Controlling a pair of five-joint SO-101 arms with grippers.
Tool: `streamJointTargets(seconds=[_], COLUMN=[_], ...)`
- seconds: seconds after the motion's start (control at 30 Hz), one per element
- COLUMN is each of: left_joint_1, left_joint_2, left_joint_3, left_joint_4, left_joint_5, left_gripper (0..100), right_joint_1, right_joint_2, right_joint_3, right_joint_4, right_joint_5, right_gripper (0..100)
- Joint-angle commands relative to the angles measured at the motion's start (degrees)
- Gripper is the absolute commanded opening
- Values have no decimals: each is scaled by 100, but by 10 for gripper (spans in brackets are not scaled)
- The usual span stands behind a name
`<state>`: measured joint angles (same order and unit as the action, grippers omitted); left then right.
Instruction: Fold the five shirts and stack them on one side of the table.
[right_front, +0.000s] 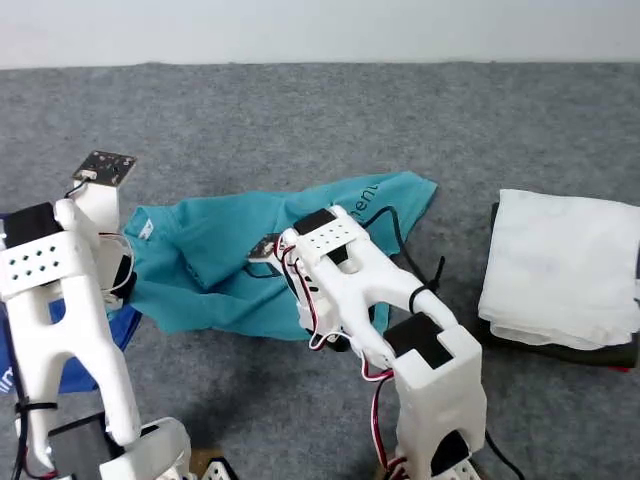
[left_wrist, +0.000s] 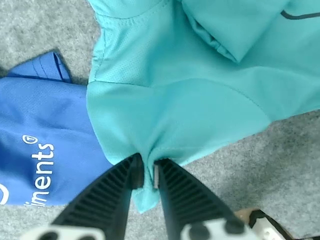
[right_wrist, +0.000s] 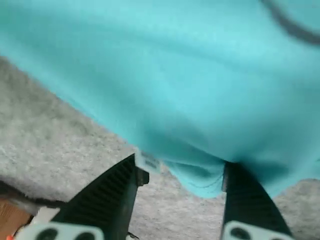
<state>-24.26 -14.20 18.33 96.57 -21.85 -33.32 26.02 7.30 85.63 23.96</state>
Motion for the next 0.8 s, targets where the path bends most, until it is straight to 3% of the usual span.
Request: streamJointTargets(seconds=[0.0, 0.17, 0.43, 0.63, 0.77], left_joint_1=[9, 9, 35, 62, 158], left_joint_2=[-246, -246, -255, -255, -255], left_joint_3=[-57, -40, -356, -1727, -2615], left_joint_4=[-105, -97, 70, 396, 396], left_joint_5=[53, 44, 70, 527, 738], left_gripper=[14, 14, 14, 14, 14], right_joint_1=[31, 101, 523, 1042, 1525], right_joint_2=[303, 286, -382, -1930, -2932], right_joint_3=[35, 35, -519, -1662, -2400], right_joint_4=[-295, -321, 620, 1640, 1710], right_joint_5=[-44, -44, -26, 501, 923], right_gripper=[180, 6, 9, 9, 9])
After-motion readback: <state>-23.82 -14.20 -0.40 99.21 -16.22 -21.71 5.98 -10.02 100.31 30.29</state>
